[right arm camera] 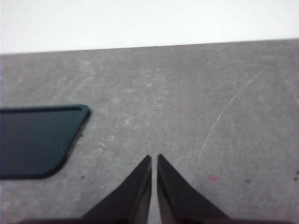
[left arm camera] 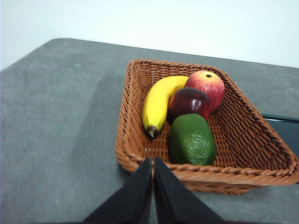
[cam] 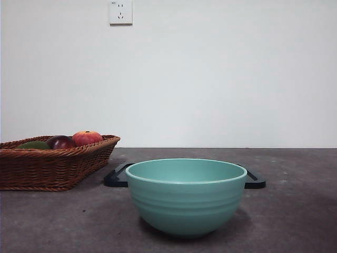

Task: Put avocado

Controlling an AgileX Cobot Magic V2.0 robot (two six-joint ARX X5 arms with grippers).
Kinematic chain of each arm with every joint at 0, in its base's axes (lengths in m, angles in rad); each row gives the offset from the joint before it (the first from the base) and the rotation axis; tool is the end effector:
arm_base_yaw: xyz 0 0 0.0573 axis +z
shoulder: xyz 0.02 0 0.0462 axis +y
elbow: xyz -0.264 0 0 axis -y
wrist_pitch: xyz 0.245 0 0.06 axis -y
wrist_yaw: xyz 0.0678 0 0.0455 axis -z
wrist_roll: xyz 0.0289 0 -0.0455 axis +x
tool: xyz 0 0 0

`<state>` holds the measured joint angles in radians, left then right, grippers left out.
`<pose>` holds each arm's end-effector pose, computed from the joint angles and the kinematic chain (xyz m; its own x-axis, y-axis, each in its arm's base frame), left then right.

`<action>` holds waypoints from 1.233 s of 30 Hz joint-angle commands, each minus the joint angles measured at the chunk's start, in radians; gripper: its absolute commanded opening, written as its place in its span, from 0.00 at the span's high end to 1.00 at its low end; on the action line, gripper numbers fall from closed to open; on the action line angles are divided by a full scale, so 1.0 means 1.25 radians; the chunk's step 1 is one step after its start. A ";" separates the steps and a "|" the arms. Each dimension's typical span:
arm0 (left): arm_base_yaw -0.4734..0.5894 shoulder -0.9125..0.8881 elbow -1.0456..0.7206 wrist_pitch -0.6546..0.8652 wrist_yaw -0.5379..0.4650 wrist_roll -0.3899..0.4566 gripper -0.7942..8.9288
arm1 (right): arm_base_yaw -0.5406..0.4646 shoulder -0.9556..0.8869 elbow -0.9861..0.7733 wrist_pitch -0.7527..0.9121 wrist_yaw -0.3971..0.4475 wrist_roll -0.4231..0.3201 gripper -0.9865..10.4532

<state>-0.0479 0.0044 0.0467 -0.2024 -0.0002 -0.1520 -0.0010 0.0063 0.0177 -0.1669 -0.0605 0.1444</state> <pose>0.0936 -0.0045 0.1596 0.9861 -0.0471 -0.1594 0.0230 0.9885 -0.1494 0.0958 0.0017 0.1530 0.9862 0.0595 -0.1546 -0.0358 0.9878 0.1514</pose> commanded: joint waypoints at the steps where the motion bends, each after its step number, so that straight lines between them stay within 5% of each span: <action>1: 0.001 -0.001 0.052 0.013 0.004 -0.076 0.91 | 0.003 -0.002 0.018 0.011 -0.002 0.114 0.90; 8: 0.001 0.022 0.160 0.011 0.006 -0.131 0.91 | 0.004 -0.001 0.100 0.005 -0.006 0.184 0.90; 16: 0.001 0.155 0.339 -0.025 0.040 -0.130 0.91 | 0.005 0.107 0.273 -0.071 -0.130 0.195 0.90; 27: -0.011 0.366 0.555 -0.130 0.223 -0.117 0.91 | 0.017 0.376 0.545 -0.214 -0.340 0.073 0.90; 37: -0.055 0.483 0.663 -0.192 0.329 -0.085 0.91 | 0.106 0.576 0.746 -0.441 -0.400 -0.092 0.90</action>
<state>-0.1123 0.5961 0.8536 -0.4419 0.3981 -0.2832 0.1226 0.7132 0.9314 -0.7013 -0.5568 0.1001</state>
